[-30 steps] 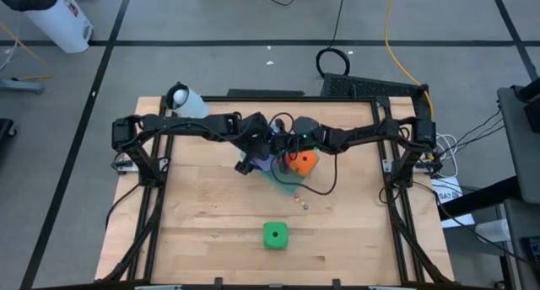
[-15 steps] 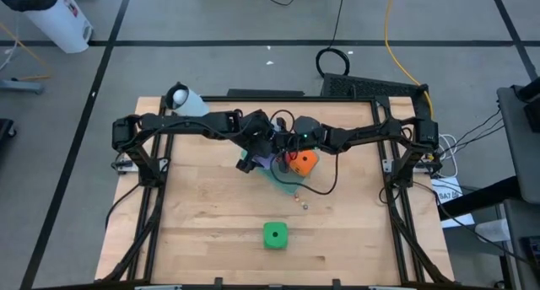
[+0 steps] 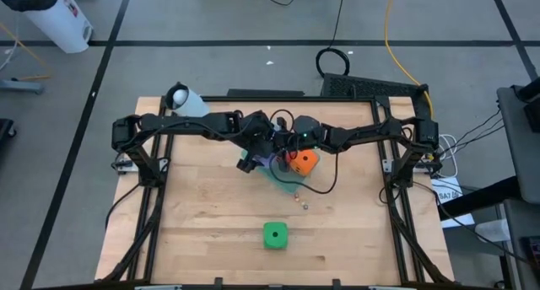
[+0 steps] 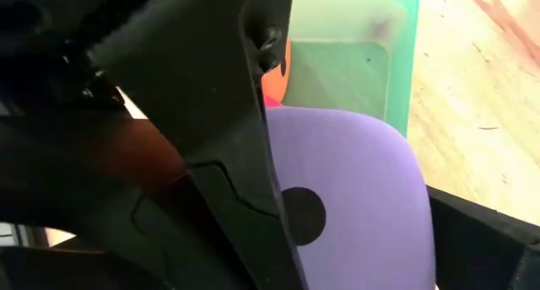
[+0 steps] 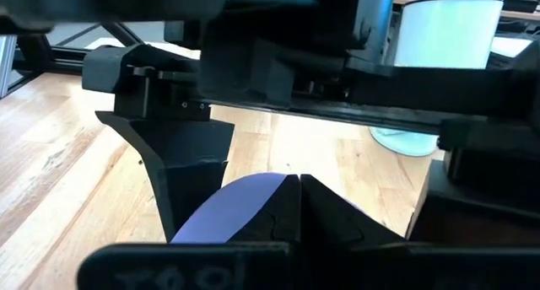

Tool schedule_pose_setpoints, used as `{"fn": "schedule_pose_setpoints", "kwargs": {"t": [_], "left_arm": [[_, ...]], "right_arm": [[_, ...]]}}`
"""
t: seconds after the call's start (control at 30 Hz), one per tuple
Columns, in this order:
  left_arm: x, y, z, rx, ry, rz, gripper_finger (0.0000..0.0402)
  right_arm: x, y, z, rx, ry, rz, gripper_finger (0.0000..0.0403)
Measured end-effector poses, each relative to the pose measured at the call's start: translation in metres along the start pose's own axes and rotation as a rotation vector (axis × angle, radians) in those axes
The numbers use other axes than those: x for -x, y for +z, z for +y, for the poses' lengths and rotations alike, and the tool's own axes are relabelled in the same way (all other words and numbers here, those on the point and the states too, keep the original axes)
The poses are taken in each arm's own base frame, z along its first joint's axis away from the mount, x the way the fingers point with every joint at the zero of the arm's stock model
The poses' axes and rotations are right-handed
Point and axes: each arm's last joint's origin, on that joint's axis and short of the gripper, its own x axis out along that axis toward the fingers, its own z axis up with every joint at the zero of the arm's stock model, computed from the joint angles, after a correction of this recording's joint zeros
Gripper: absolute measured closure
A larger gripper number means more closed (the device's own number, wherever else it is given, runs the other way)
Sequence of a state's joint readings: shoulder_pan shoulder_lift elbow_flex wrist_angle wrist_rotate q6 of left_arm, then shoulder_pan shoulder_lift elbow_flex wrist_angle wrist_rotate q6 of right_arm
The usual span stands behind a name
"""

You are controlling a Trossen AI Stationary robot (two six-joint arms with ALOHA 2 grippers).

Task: Pick & Place Dice
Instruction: Put the large purple die into the green bin

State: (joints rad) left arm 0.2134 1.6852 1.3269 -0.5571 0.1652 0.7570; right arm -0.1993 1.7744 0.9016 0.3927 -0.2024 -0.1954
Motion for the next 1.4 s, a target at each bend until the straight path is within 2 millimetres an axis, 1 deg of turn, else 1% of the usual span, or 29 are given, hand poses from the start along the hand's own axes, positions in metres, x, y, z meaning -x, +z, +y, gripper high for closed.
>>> {"fn": "schedule_pose_setpoints", "kwargs": {"t": [0.13, 0.37, 0.4, 0.43, 0.47, 0.5, 0.53, 0.6, 0.67, 0.7, 0.8, 0.87, 0.9, 0.97, 1.0, 1.07, 1.17, 1.27, 1.3, 1.33, 1.4], "left_arm": [[0.007, 0.003, 0.004, 0.018, -0.005, 0.013, 0.0004], [0.011, 0.004, 0.006, 0.014, 0.016, 0.027, 0.0005], [0.016, 0.008, 0.010, 0.008, 0.042, 0.016, 0.0005], [0.025, 0.017, 0.018, -0.007, 0.101, -0.017, 0.0005], [0.032, 0.022, 0.023, -0.016, 0.148, -0.062, 0.0006], [0.037, 0.024, 0.026, -0.011, 0.174, -0.076, 0.0006], [0.036, 0.022, 0.026, 0.009, 0.167, -0.066, 0.0006], [0.033, 0.014, 0.025, 0.053, 0.143, -0.013, 0.0006], [0.022, 0.007, 0.024, 0.085, 0.109, 0.027, 0.0005], [0.021, 0.005, 0.024, 0.099, 0.089, 0.028, 0.0006], [0.030, 0.006, 0.030, 0.131, 0.135, -0.001, 0.0005], [0.030, 0.002, 0.031, 0.157, 0.143, 0.030, 0.0005], [0.029, 0.000, 0.030, 0.169, 0.138, 0.047, 0.0005], [0.039, 0.002, 0.028, 0.197, 0.146, 0.036, 0.0005], [0.047, 0.003, 0.027, 0.212, 0.150, 0.022, 0.0005], [0.069, 0.006, 0.022, 0.247, 0.141, -0.021, 0.0005], [0.092, 0.009, 0.010, 0.329, 0.080, -0.071, 0.0005], [0.107, 0.014, -0.005, 0.415, 0.052, -0.121, 0.0005], [0.110, 0.013, -0.010, 0.439, 0.050, -0.129, 0.0005], [0.108, 0.010, -0.016, 0.465, 0.048, -0.114, 0.0005], [0.098, 0.003, -0.028, 0.515, 0.068, -0.088, 0.0005]], "right_arm": [[0.000, 0.001, 0.000, 0.001, 0.000, -0.004, 0.0403], [0.000, -0.002, 0.000, -0.016, -0.009, 0.025, 0.0403], [-0.001, -0.007, 0.001, -0.024, 0.001, 0.058, 0.0403], [-0.001, -0.009, 0.002, -0.028, 0.003, 0.076, 0.0403], [-0.003, -0.010, 0.003, -0.025, 0.013, 0.073, 0.0403], [-0.002, -0.007, 0.002, -0.012, 0.005, 0.039, 0.0403], [-0.001, -0.011, 0.005, -0.022, 0.017, 0.087, 0.0403], [-0.003, -0.012, 0.005, -0.023, 0.017, 0.081, 0.0403], [-0.003, -0.011, 0.006, -0.032, 0.027, 0.078, 0.0403], [-0.003, -0.010, 0.006, -0.033, 0.023, 0.065, 0.0403], [-0.001, -0.005, 0.007, -0.023, 0.001, 0.034, 0.0403], [-0.001, -0.004, 0.007, -0.012, -0.019, 0.030, 0.0403], [0.000, -0.002, 0.007, -0.004, -0.023, 0.022, 0.0403], [0.005, 0.003, 0.006, 0.002, -0.036, 0.008, 0.0403], [0.007, 0.005, 0.006, 0.010, -0.052, 0.001, 0.0403], [0.013, 0.010, 0.006, 0.026, -0.063, -0.009, 0.0403], [0.026, 0.021, 0.005, 0.042, -0.099, -0.040, 0.0403], [0.041, 0.037, 0.006, 0.064, -0.129, -0.106, 0.0403], [0.046, 0.041, 0.007, 0.067, -0.127, -0.120, 0.0403], [0.051, 0.044, 0.010, 0.071, -0.124, -0.128, 0.0403], [0.062, 0.055, 0.015, 0.083, -0.121, -0.172, 0.0403]]}}
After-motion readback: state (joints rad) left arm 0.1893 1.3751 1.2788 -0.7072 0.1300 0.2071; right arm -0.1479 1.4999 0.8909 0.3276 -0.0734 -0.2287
